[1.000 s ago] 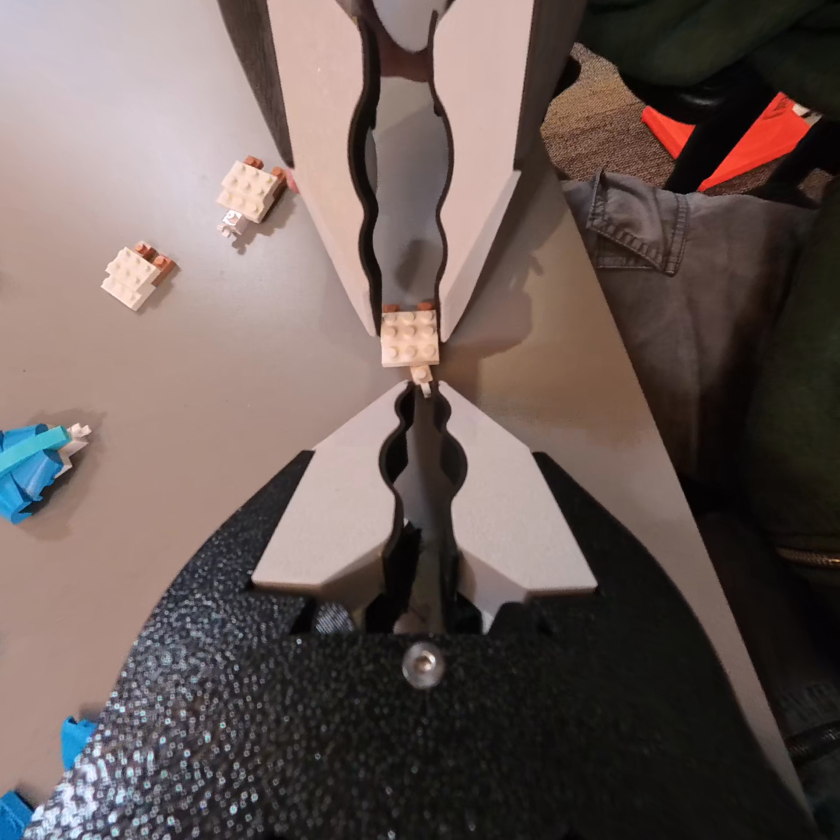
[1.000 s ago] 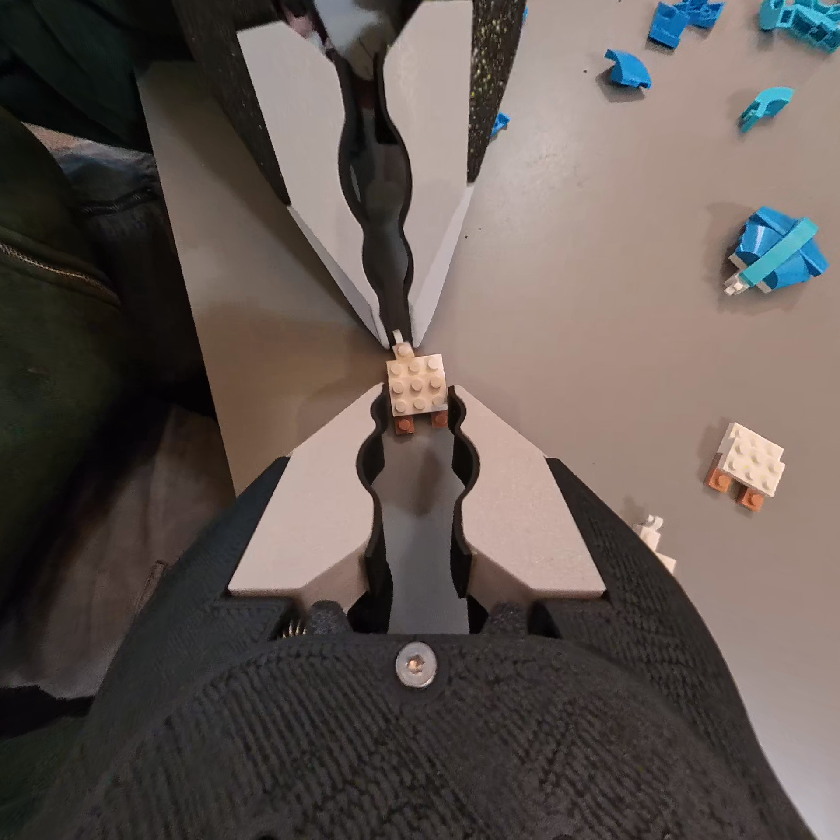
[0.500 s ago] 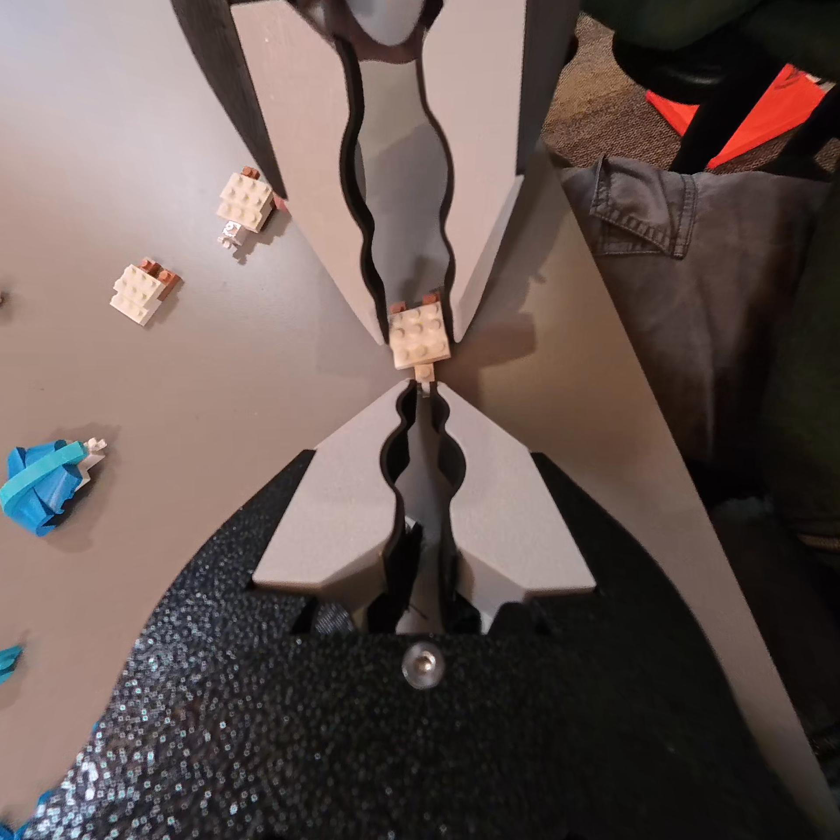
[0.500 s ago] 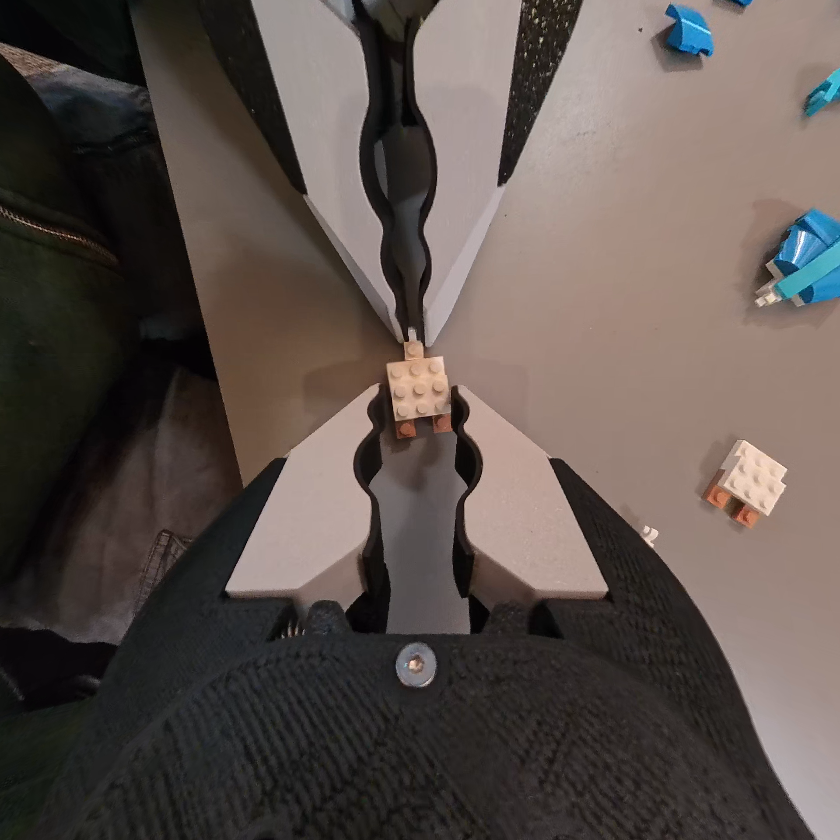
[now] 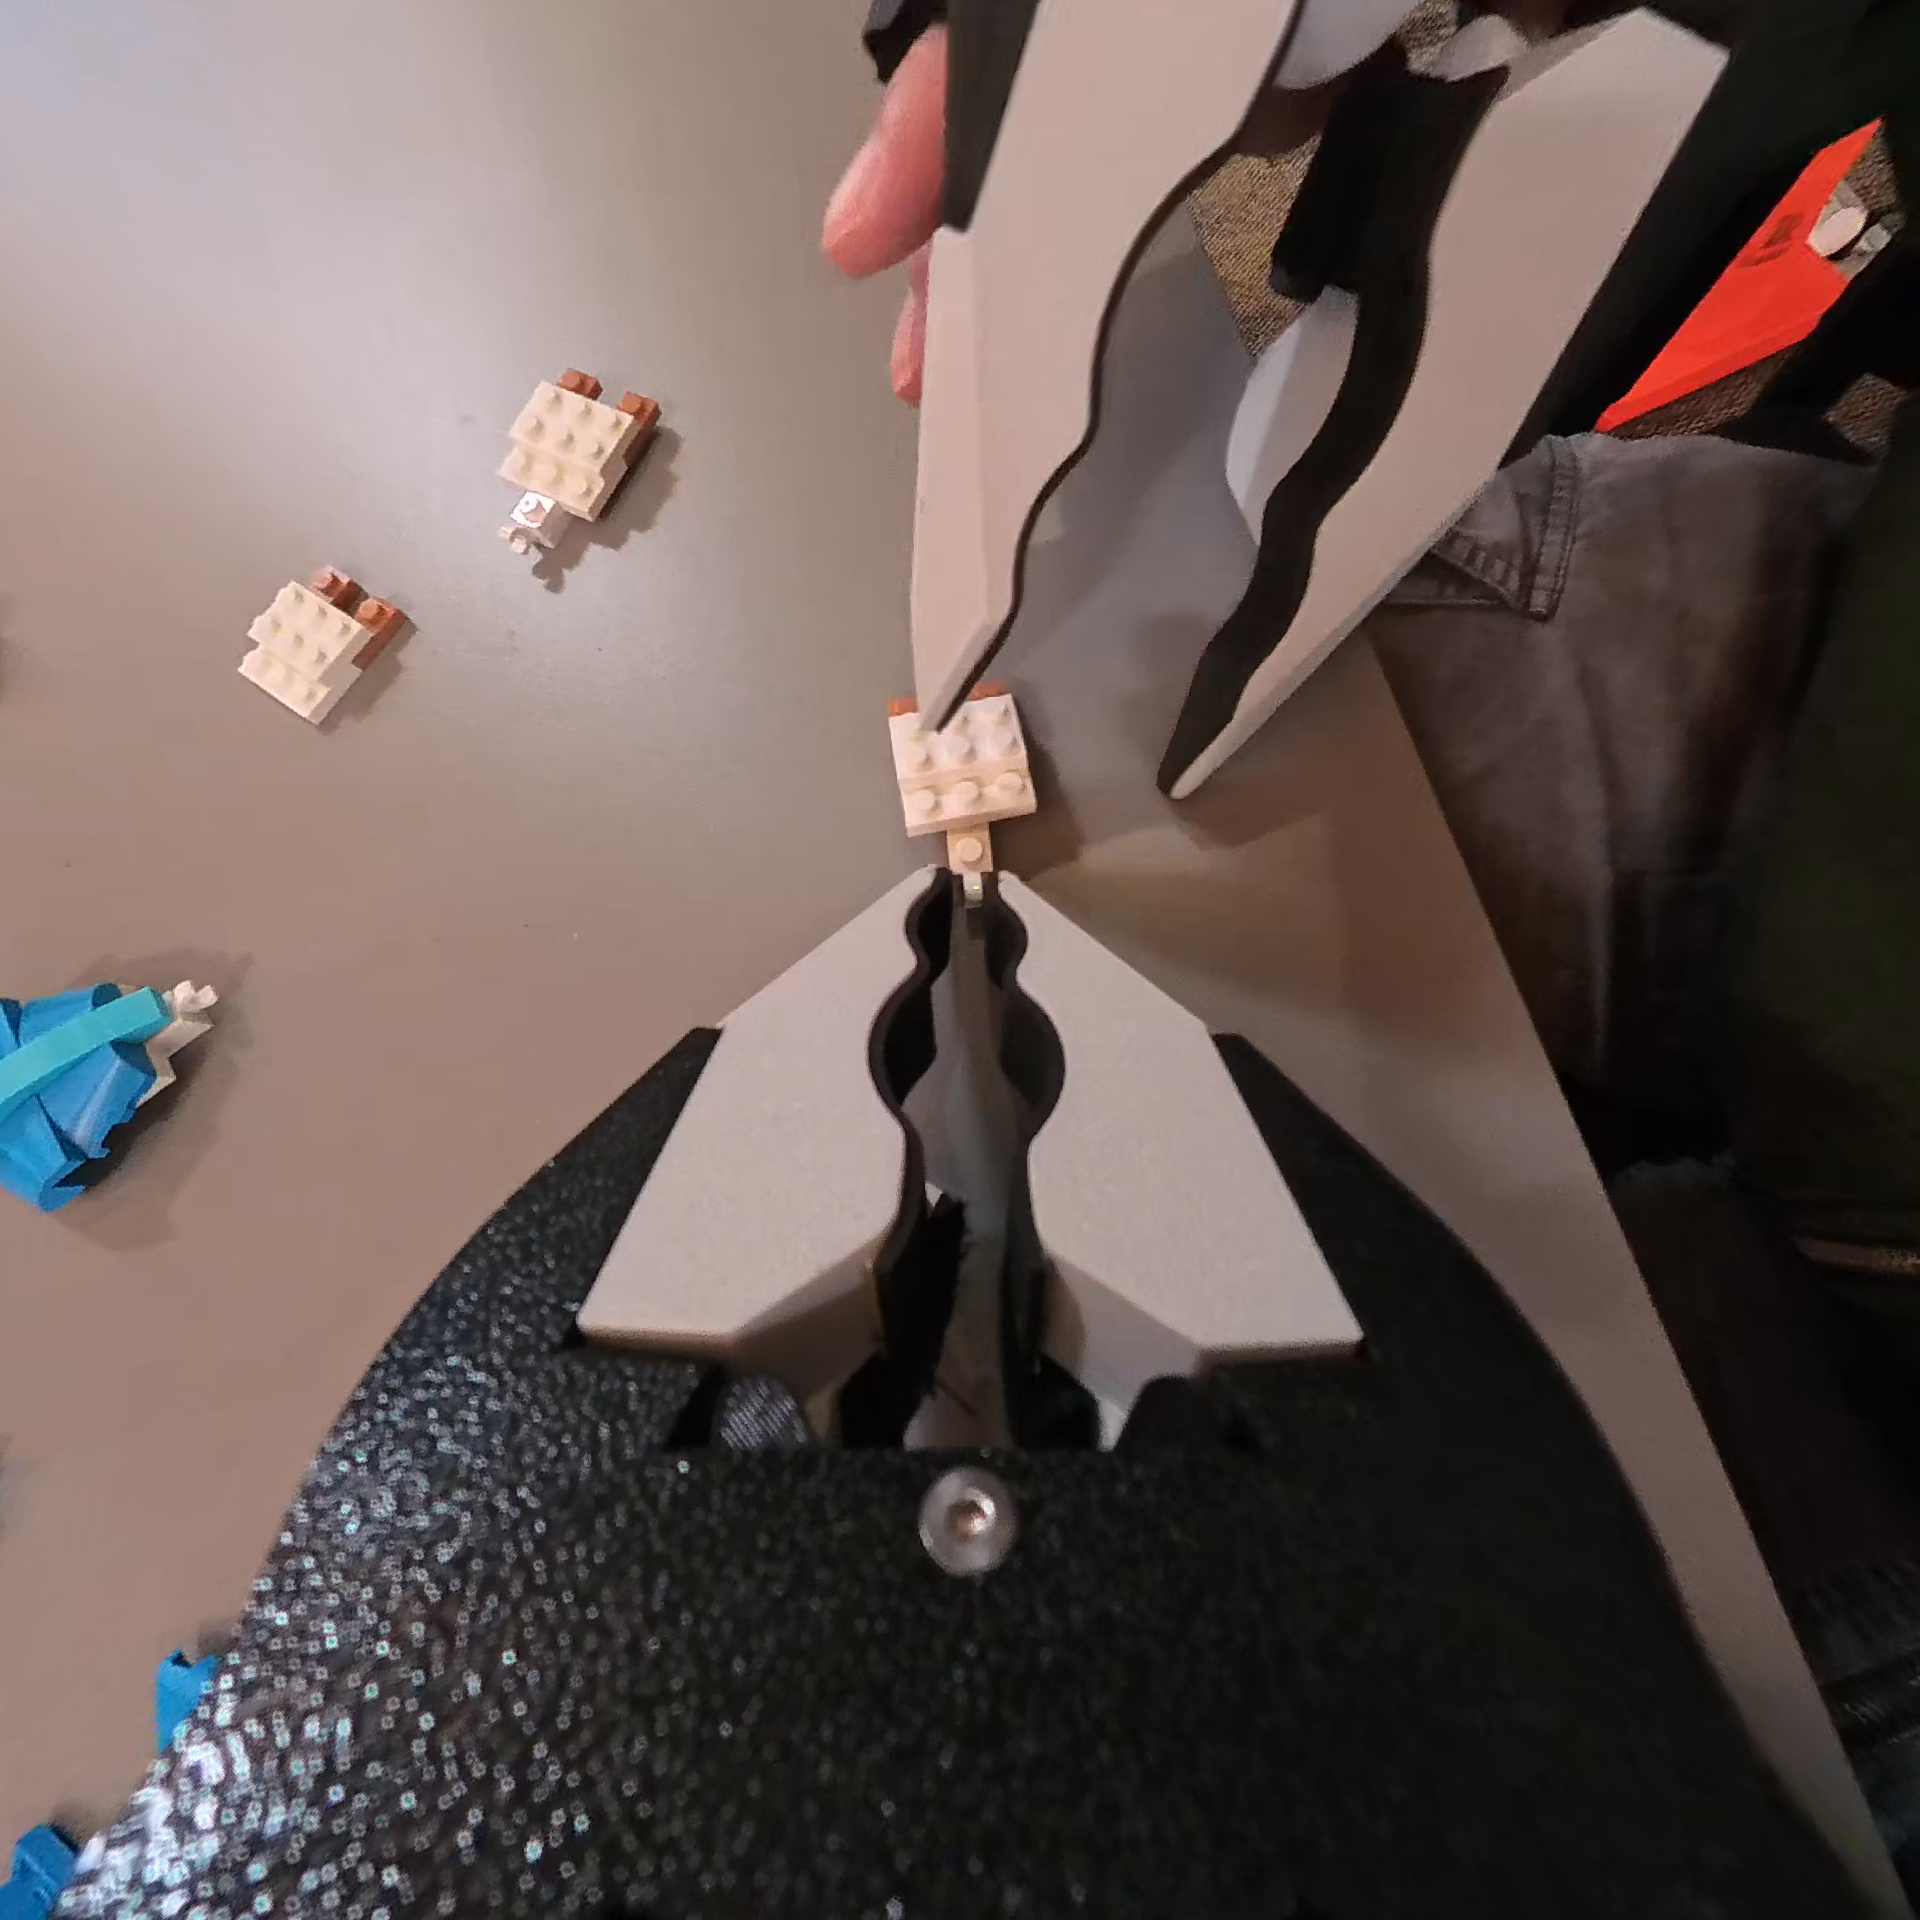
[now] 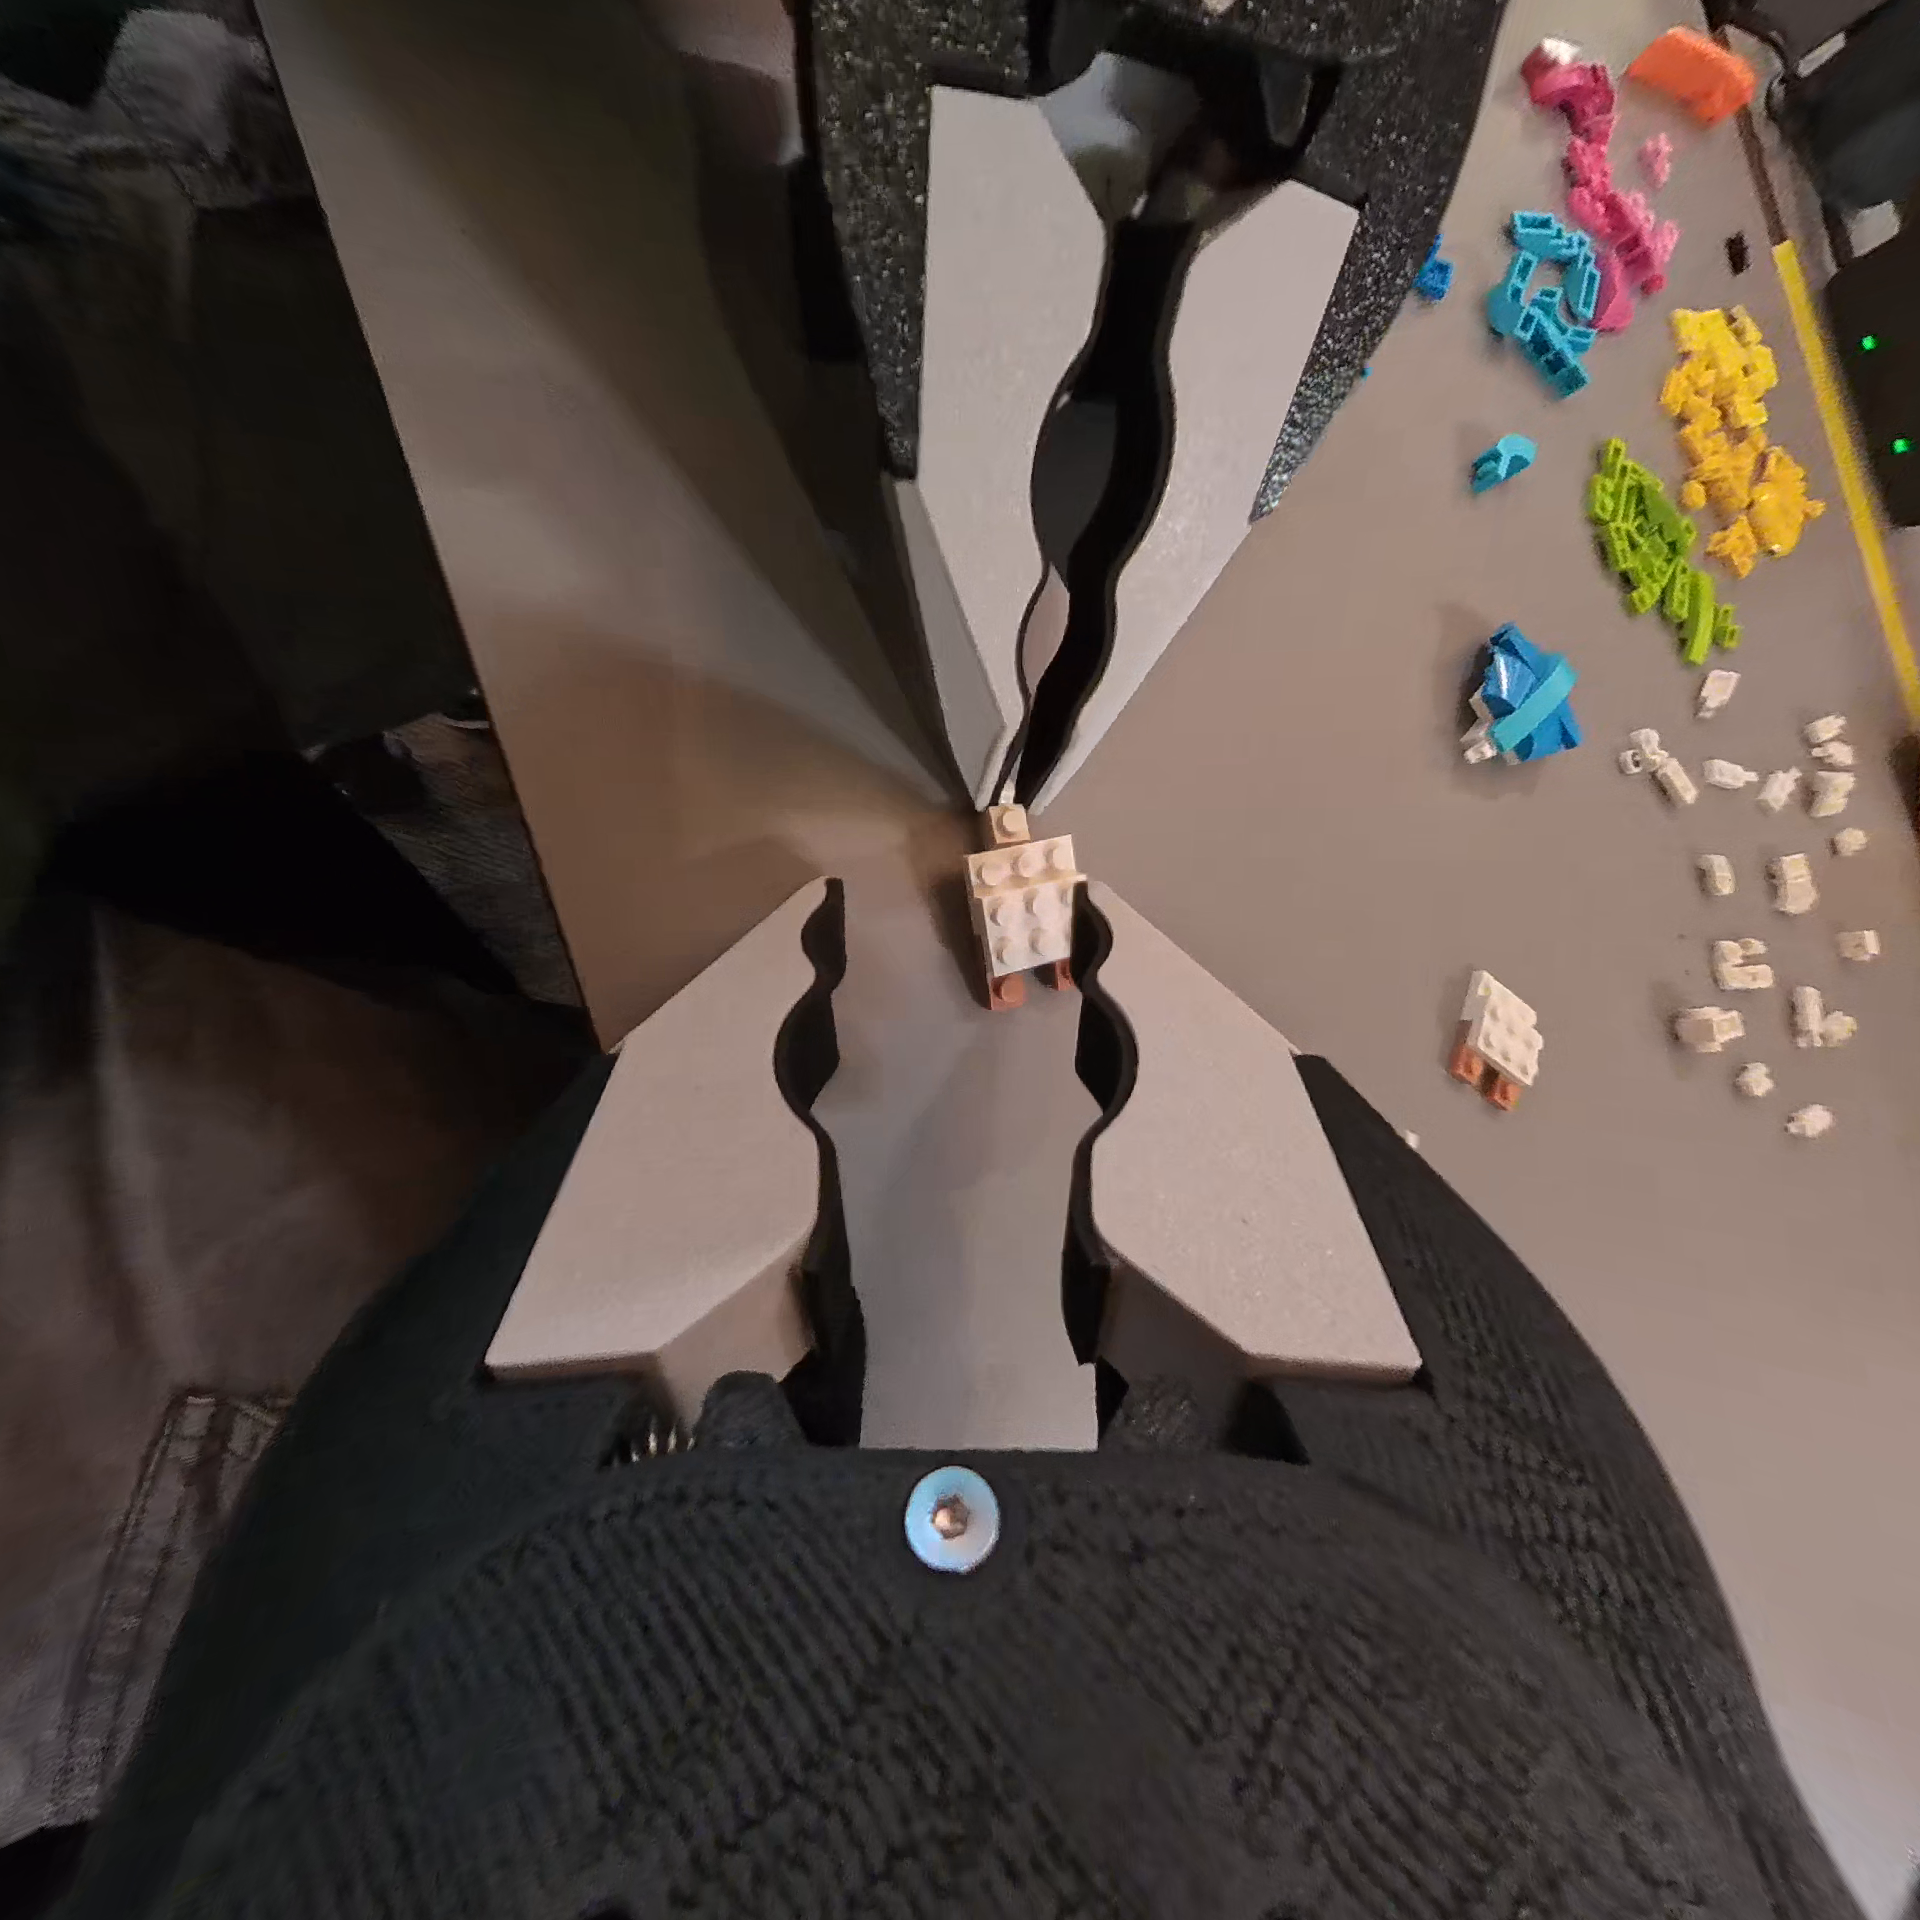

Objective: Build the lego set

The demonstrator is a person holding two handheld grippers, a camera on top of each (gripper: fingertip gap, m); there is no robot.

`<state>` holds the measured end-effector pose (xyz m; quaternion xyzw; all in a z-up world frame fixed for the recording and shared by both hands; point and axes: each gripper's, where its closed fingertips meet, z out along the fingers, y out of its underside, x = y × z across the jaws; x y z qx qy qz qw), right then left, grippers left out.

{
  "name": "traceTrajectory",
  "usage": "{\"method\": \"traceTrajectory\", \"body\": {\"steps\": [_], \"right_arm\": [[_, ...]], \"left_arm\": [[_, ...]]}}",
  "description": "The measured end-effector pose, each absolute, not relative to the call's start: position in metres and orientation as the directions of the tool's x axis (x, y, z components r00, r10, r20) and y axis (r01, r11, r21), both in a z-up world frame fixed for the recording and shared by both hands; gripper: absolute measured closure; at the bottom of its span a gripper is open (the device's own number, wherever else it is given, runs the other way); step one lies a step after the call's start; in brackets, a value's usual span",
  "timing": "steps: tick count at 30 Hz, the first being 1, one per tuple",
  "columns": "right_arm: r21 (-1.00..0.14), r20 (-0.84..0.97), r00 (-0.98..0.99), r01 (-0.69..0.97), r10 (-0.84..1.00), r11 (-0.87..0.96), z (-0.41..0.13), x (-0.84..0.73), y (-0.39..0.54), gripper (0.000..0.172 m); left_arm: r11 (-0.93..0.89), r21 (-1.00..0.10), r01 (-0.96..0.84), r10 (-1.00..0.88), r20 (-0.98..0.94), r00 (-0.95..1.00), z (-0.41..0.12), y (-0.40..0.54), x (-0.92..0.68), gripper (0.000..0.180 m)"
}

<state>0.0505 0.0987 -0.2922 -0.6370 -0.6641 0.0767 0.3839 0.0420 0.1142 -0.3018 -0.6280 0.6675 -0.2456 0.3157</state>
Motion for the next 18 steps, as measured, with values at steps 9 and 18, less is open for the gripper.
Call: {"method": "traceTrajectory", "body": {"steps": [9, 18], "right_arm": [[-0.641, 0.257, 0.141, 0.765, 0.956, 0.060, -0.2969, 0.0427, 0.0974, 0.137], [-0.663, 0.159, 0.185, 0.748, 0.970, -0.034, -0.2978, 0.0413, 0.0990, 0.135]], "left_arm": [[0.030, -0.735, -0.677, -0.999, -0.053, 0.013, -0.3021, 0.1137, 0.0425, 0.177], [-0.060, -0.741, -0.668, -0.998, 0.034, 0.052, -0.3022, 0.1132, 0.0428, 0.177]]}}
